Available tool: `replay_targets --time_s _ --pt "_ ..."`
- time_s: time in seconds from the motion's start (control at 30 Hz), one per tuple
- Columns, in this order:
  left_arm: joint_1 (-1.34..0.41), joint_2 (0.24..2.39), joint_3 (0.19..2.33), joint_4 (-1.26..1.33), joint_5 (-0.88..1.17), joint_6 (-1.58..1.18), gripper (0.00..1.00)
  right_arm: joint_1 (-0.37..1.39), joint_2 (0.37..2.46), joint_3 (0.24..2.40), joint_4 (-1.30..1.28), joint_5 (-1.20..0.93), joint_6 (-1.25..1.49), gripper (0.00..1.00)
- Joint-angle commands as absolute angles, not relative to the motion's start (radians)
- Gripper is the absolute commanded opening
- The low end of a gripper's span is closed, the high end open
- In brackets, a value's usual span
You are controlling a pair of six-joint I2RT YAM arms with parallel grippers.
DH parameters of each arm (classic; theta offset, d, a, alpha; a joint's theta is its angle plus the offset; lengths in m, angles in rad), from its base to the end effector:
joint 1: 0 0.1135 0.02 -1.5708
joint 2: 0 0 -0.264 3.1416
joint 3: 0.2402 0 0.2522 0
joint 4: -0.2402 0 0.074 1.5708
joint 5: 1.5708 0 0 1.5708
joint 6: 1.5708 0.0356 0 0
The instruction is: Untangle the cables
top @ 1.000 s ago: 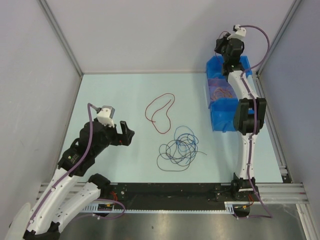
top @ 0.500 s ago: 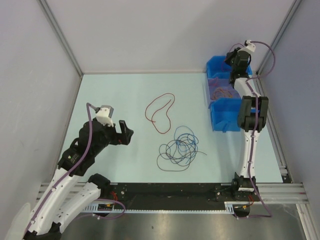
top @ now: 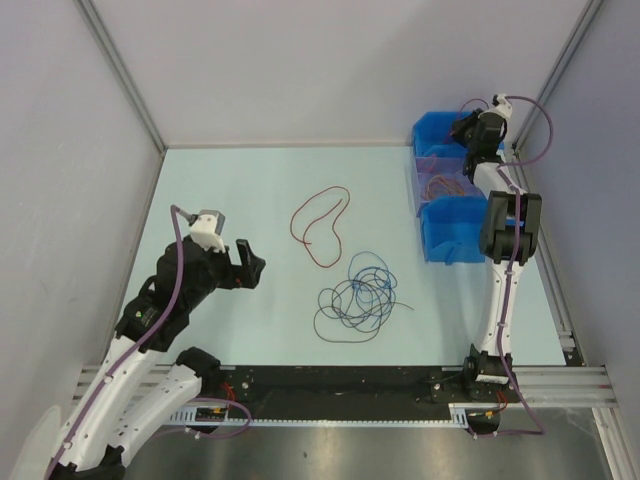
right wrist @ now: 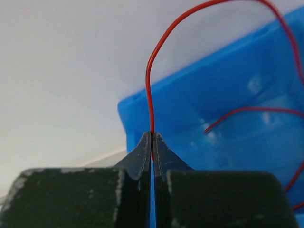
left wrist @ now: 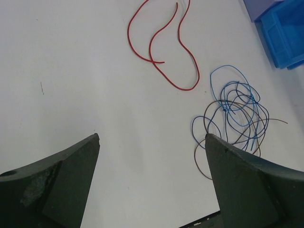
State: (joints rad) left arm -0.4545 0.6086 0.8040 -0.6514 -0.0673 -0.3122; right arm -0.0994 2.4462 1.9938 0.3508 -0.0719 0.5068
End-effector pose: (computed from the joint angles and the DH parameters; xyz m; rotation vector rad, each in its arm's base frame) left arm 0.1182 -0.0551 0.3226 0.1029 2.0482 -0.4140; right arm 0.5756 -0.0548 0.2184 0.4505 1.6240 0.3671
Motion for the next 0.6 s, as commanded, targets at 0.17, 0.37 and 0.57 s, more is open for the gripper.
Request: replay_targets --time_s 0.17,0.37,0.57 --pt "-0.442 0.603 0.801 -0.614 -0.064 -0.298 0.97 -0.106 2.447 2.02 0.244 -0.268 0.691 0.0" --pt "-0.439 0.597 0.801 -0.614 -0.064 -0.298 0.97 -0.124 2.474 2.054 0.239 -0.385 0.778 0.04" --pt "-0.44 0.594 0.802 -0.614 -0.072 -0.298 0.97 -0.126 2.461 2.103 0.171 -0.405 0.776 0.28"
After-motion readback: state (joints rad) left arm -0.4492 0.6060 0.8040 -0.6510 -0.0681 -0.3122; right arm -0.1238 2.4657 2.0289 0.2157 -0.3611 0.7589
